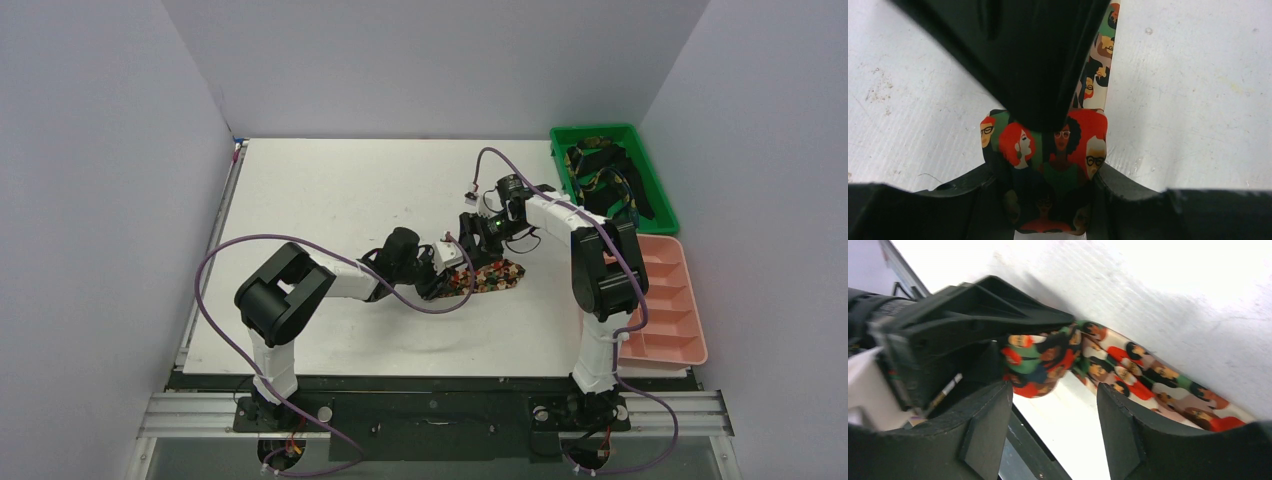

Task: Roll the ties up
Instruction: Roll the tie at the center of the board.

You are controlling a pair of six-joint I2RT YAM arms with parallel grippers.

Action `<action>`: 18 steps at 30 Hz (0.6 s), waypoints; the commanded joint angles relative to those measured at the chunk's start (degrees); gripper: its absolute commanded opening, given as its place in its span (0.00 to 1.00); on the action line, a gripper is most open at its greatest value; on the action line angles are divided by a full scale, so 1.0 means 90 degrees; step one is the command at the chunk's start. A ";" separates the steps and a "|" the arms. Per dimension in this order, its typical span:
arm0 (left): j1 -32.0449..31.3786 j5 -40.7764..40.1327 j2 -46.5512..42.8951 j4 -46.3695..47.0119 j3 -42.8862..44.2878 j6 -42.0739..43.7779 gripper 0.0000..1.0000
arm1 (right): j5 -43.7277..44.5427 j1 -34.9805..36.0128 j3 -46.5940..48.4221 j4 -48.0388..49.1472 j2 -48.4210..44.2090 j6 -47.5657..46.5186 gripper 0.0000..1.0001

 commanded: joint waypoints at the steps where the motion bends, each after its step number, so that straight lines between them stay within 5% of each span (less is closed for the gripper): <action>1: -0.0096 -0.0320 0.0248 -0.1245 0.0136 0.0421 0.21 | -0.0564 0.0283 -0.0024 0.0328 -0.0235 0.0284 0.59; 10: -0.0092 -0.0355 0.0254 -0.1388 0.0178 0.0486 0.28 | 0.0195 0.0309 -0.0095 -0.0414 0.0236 -0.0598 0.50; 14: -0.0093 -0.0348 0.0260 -0.1404 0.0215 0.0454 0.30 | 0.0527 0.0261 -0.0015 -0.0882 0.0544 -0.1259 0.27; 17: -0.0090 -0.0292 0.0239 -0.1380 0.0204 0.0459 0.37 | 0.0771 0.0252 0.0044 -0.0881 0.0598 -0.1355 0.00; 18: -0.0079 -0.0225 0.0205 -0.1351 0.0186 0.0434 0.39 | 0.0982 0.0244 0.0053 -0.0859 0.0611 -0.1336 0.00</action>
